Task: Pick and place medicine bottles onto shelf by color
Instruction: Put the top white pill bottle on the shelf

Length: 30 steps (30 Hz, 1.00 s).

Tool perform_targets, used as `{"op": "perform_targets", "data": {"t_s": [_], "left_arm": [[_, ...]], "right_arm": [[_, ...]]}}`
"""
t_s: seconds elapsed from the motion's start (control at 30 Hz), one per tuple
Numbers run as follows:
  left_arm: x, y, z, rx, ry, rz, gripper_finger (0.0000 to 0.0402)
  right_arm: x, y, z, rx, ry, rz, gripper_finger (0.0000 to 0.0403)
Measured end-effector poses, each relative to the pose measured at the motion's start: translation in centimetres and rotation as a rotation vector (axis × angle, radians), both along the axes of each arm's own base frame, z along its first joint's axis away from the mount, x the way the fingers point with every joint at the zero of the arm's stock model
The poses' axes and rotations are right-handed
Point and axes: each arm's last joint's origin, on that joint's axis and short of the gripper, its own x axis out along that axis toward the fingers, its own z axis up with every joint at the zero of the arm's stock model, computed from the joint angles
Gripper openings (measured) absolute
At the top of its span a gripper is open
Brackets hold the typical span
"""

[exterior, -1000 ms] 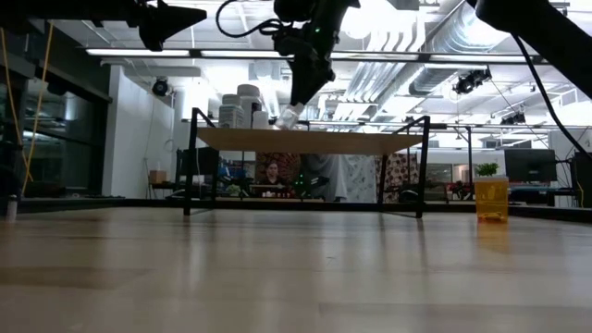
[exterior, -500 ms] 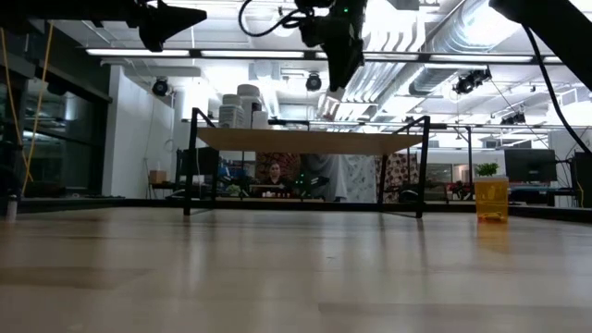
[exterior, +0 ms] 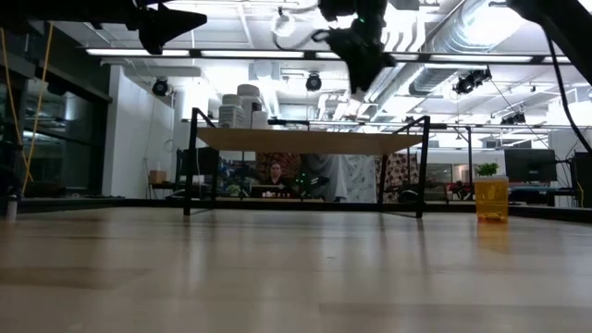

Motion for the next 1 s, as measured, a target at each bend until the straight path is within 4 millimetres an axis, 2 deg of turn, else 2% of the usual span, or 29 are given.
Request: {"op": "perform_targets", "data": {"t_s": [0.13, 0.23, 0.33, 0.57, 0.8, 1.0], "left_arm": [[0.0, 0.0, 0.0, -0.008, -0.003, -0.001, 0.0287], [0.0, 0.0, 0.1, -0.007, -0.008, -0.001, 0.0287], [0.0, 0.0, 0.1, 0.0, -0.011, 0.0, 0.0287], [0.0, 0.0, 0.2, -0.008, -0.02, -0.001, 0.0287], [0.0, 0.0, 0.2, -0.014, -0.021, -0.002, 0.0287], [0.0, 0.0, 0.2, -0.014, -0.021, -0.002, 0.0287]], "right_arm": [[-2.7, -1.9, -0.7, 0.038, 0.033, -0.144, 0.0121], [-4.6, -2.6, -0.9, 0.067, 0.041, -0.211, 0.012], [-5.6, -2.9, -0.9, 0.082, 0.036, -0.248, 0.012], [-5.0, -2.9, -1.6, 0.151, 0.019, -0.225, 0.012], [-5.1, -3.1, -1.6, 0.149, 0.019, -0.239, 0.0145], [-5.1, -3.2, -1.8, 0.144, 0.028, -0.24, 0.0149]]}}
